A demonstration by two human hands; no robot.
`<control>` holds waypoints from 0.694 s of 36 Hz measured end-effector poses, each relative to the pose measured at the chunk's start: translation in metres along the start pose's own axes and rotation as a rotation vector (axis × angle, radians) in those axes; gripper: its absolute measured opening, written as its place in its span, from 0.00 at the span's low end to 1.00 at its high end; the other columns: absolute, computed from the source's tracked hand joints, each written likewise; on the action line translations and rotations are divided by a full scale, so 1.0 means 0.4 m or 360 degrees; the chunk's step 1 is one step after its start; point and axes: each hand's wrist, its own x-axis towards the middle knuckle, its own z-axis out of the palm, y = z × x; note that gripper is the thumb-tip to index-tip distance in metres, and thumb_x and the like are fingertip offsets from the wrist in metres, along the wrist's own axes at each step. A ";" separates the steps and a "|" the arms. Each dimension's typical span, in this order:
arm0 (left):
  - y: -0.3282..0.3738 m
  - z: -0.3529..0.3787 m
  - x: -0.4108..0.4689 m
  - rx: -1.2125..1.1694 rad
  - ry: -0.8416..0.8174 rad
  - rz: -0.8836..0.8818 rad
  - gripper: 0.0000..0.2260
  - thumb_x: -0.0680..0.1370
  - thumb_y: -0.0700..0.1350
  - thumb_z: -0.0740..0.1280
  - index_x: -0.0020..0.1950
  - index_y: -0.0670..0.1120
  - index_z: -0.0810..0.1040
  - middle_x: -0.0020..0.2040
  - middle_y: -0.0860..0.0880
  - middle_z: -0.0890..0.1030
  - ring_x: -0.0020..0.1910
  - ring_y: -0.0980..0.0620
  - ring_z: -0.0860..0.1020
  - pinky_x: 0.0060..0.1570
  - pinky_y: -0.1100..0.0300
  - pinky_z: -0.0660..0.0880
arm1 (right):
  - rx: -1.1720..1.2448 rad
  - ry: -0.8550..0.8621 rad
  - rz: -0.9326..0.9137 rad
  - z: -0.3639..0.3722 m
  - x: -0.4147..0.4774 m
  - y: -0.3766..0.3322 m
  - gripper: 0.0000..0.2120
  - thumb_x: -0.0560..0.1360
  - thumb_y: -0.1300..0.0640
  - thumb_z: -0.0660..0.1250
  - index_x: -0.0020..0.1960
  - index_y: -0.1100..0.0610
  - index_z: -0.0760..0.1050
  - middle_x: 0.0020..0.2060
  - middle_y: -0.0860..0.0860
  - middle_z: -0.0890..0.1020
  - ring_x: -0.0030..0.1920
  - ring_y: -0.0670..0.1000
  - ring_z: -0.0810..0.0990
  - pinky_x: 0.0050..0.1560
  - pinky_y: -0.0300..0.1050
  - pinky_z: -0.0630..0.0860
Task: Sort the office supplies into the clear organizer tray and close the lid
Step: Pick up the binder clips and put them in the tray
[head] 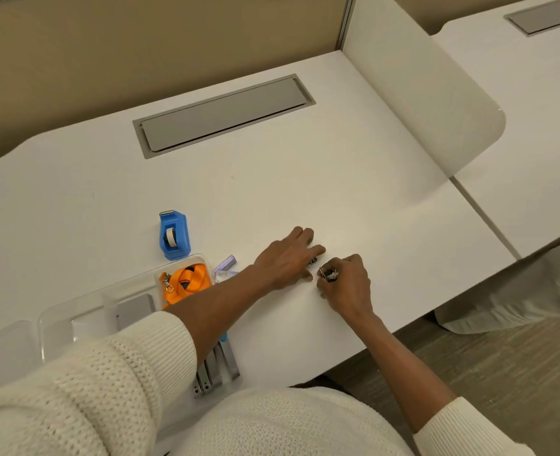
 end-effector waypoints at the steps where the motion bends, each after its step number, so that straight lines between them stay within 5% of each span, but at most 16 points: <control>1: 0.002 0.003 0.004 0.0017 0.0017 0.0013 0.21 0.77 0.52 0.74 0.67 0.49 0.74 0.64 0.46 0.71 0.62 0.46 0.69 0.35 0.52 0.74 | 0.0024 0.0011 0.0031 -0.004 0.005 0.002 0.10 0.70 0.60 0.76 0.49 0.51 0.83 0.51 0.50 0.72 0.36 0.44 0.73 0.36 0.38 0.70; 4: 0.004 0.013 0.013 0.0074 0.0067 0.0074 0.14 0.79 0.50 0.72 0.60 0.45 0.75 0.60 0.46 0.72 0.58 0.45 0.70 0.32 0.53 0.69 | 0.0114 0.0032 0.0113 -0.018 0.020 0.015 0.09 0.68 0.60 0.77 0.45 0.49 0.83 0.49 0.50 0.78 0.35 0.46 0.80 0.41 0.47 0.81; 9: 0.007 0.023 0.016 0.0000 0.0142 0.0040 0.08 0.79 0.41 0.69 0.57 0.43 0.75 0.55 0.45 0.74 0.53 0.44 0.70 0.40 0.47 0.77 | 0.0484 -0.0010 0.0270 -0.059 0.026 0.037 0.08 0.69 0.64 0.75 0.42 0.52 0.84 0.36 0.51 0.87 0.32 0.50 0.87 0.40 0.52 0.86; 12: 0.009 0.019 0.008 -0.0125 0.0163 -0.0038 0.07 0.77 0.37 0.68 0.55 0.44 0.76 0.52 0.46 0.74 0.52 0.45 0.69 0.41 0.49 0.75 | 0.0824 -0.0083 0.0392 -0.088 0.019 0.034 0.06 0.70 0.67 0.76 0.44 0.58 0.85 0.41 0.56 0.88 0.34 0.54 0.88 0.40 0.46 0.85; 15: 0.004 0.015 0.001 -0.0350 0.0147 -0.0172 0.10 0.75 0.36 0.70 0.55 0.44 0.80 0.53 0.46 0.75 0.52 0.44 0.71 0.44 0.53 0.71 | 0.1065 -0.0144 0.0472 -0.101 0.026 0.043 0.06 0.69 0.68 0.78 0.45 0.62 0.85 0.44 0.59 0.88 0.37 0.60 0.88 0.48 0.53 0.86; 25: 0.015 -0.057 -0.090 -0.0986 0.0478 -0.0586 0.09 0.71 0.42 0.76 0.51 0.49 0.86 0.48 0.48 0.82 0.46 0.51 0.80 0.48 0.53 0.78 | 0.1230 -0.0396 0.0421 -0.097 -0.012 -0.026 0.06 0.69 0.70 0.78 0.45 0.68 0.85 0.47 0.65 0.85 0.35 0.60 0.84 0.44 0.49 0.86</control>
